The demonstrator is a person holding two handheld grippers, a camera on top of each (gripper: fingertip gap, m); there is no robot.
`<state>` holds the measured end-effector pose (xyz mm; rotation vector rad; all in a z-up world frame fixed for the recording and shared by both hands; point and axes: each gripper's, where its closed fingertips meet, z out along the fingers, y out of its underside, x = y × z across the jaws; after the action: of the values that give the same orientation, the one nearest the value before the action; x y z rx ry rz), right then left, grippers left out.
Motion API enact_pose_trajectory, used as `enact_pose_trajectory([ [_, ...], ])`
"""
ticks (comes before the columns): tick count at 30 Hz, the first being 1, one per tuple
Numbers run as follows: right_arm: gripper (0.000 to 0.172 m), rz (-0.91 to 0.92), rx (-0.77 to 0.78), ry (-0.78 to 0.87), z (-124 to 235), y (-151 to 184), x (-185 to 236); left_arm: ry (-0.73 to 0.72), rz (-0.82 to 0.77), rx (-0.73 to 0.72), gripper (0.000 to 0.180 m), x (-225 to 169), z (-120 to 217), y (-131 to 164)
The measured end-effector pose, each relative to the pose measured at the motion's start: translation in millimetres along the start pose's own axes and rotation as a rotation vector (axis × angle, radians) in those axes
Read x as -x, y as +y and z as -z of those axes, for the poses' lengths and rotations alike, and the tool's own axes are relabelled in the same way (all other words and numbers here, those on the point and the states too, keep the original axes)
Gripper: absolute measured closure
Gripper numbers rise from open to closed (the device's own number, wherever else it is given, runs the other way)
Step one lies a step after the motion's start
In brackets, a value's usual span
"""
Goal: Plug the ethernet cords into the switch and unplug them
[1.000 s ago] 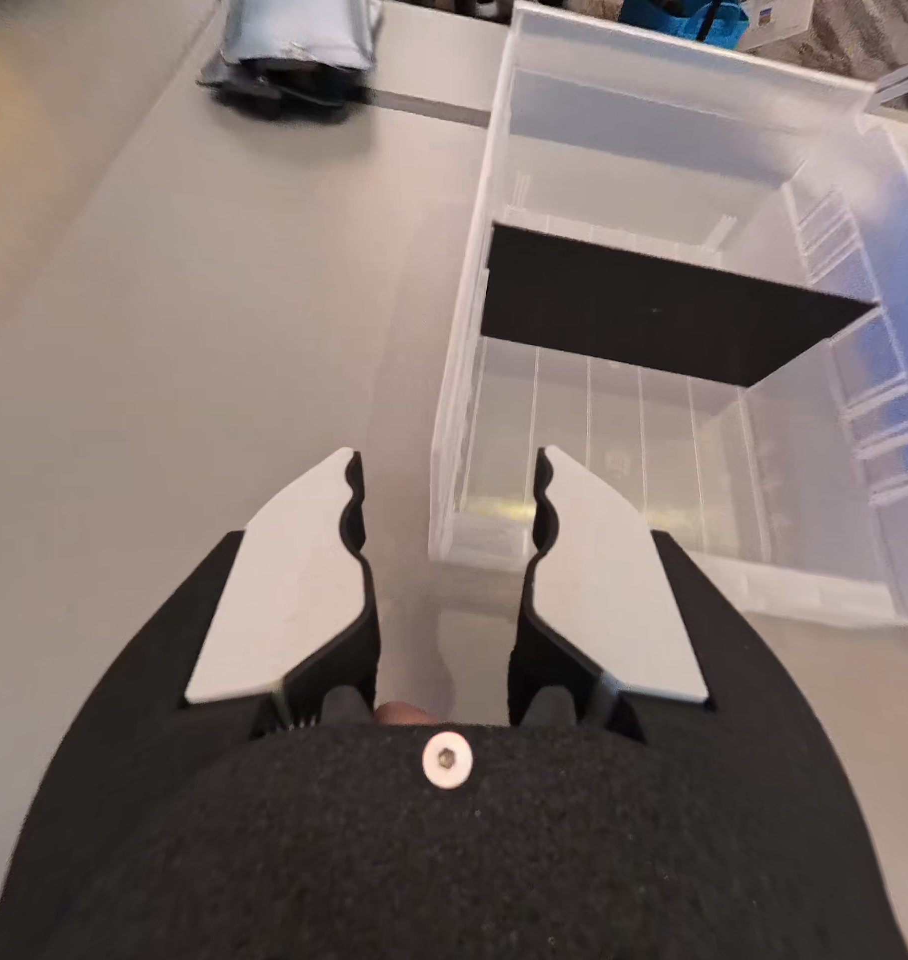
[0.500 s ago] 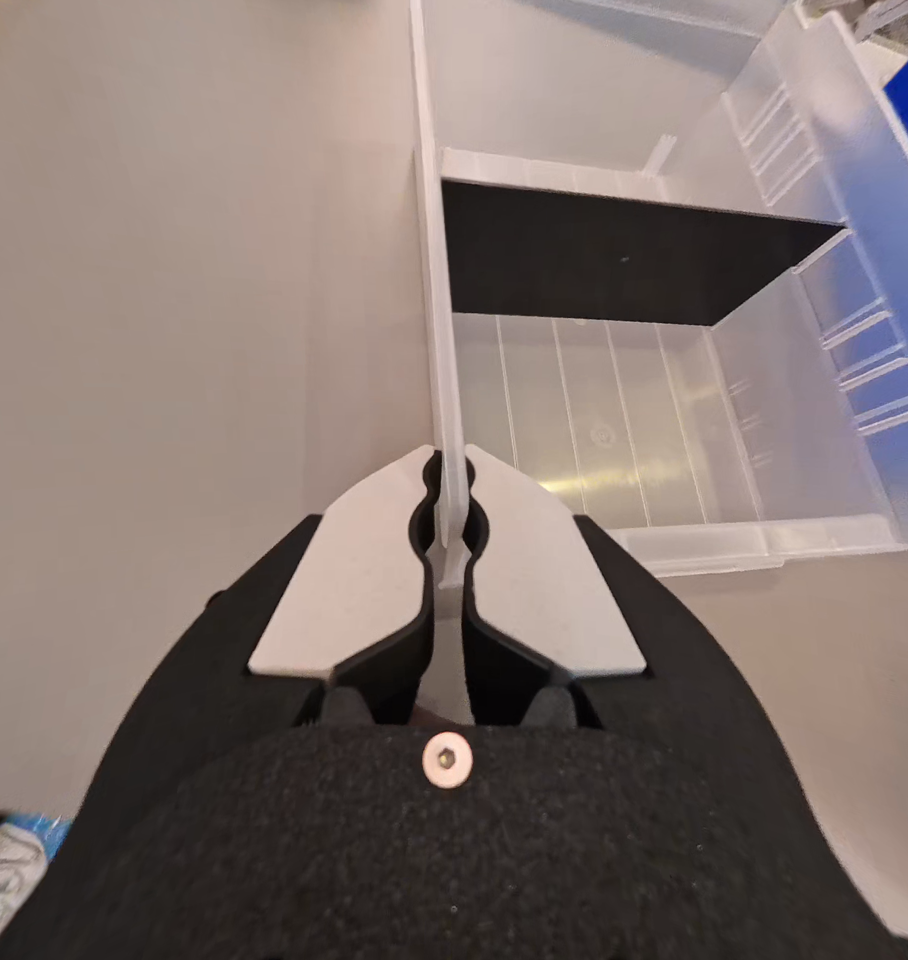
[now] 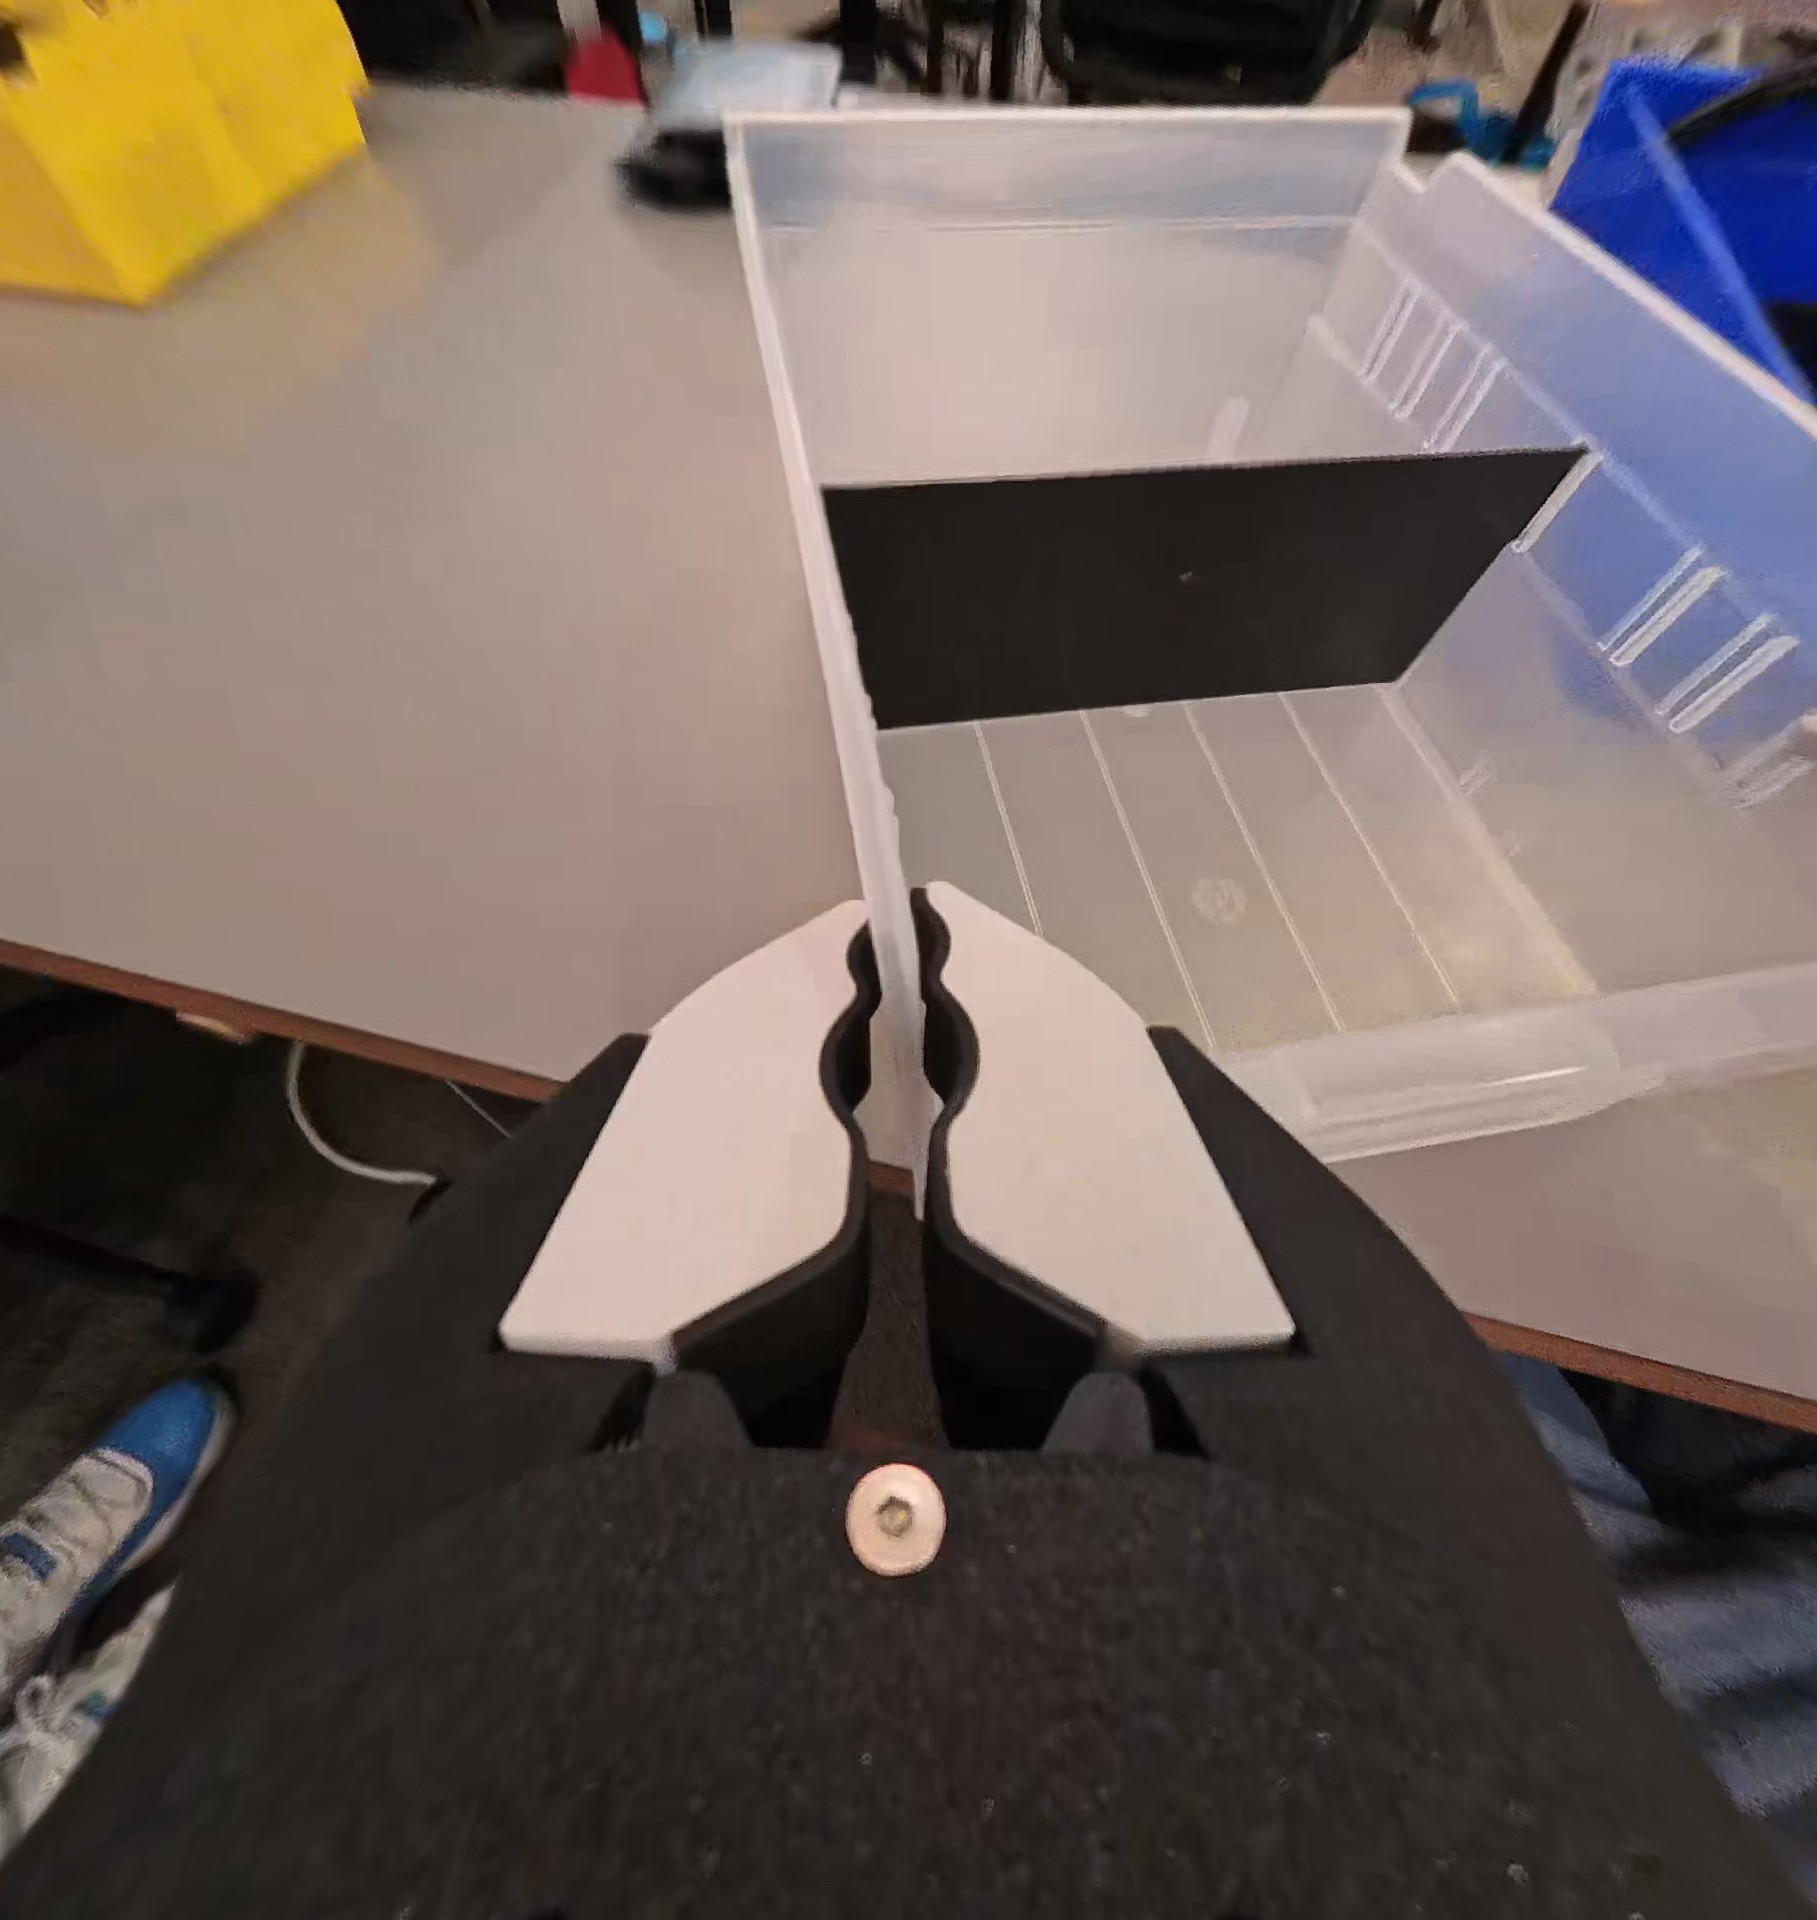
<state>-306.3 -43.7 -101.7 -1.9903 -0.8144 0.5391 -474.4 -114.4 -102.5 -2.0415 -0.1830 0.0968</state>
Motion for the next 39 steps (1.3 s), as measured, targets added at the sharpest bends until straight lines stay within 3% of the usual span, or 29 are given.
enact_pose_trajectory([
  [4, 0.159, 0.044, -0.140, 0.100, 39, -38, -13, -0.015, -0.102, -0.147, 0.176, -23, 29, -40],
  [8, 0.163, 0.079, -0.287, 0.257, 105, -86, -50, 0.065, -0.202, -0.279, 0.174, -78, 51, -100],
  [13, 0.167, 0.046, -0.436, 0.513, 212, -115, -139, 0.159, -0.372, -0.450, 0.172, -197, 71, -174],
  [17, 0.167, -0.074, -0.427, 0.661, 286, -101, -231, 0.305, -0.415, -0.454, 0.172, -314, 56, -195],
  [21, 0.167, -0.142, -0.338, 0.784, 330, -57, -328, 0.350, -0.502, -0.432, 0.170, -427, 19, -178],
  [24, 0.167, -0.238, -0.307, 0.841, 349, -8, -393, 0.404, -0.551, -0.354, 0.169, -501, -16, -138],
  [27, 0.167, -0.262, -0.173, 0.901, 353, 47, -439, 0.461, -0.528, -0.224, 0.171, -550, -50, -96],
  [30, 0.167, -0.241, -0.071, 0.884, 336, 89, -463, 0.476, -0.490, -0.133, 0.172, -567, -79, -63],
  [33, 0.167, -0.312, -0.069, 0.805, 307, 118, -475, 0.456, -0.467, -0.102, 0.173, -564, -95, -49],
  [39, 0.167, -0.443, -0.098, 0.695, 264, 149, -481, 0.459, -0.482, -0.048, 0.171, -554, -114, -32],
])
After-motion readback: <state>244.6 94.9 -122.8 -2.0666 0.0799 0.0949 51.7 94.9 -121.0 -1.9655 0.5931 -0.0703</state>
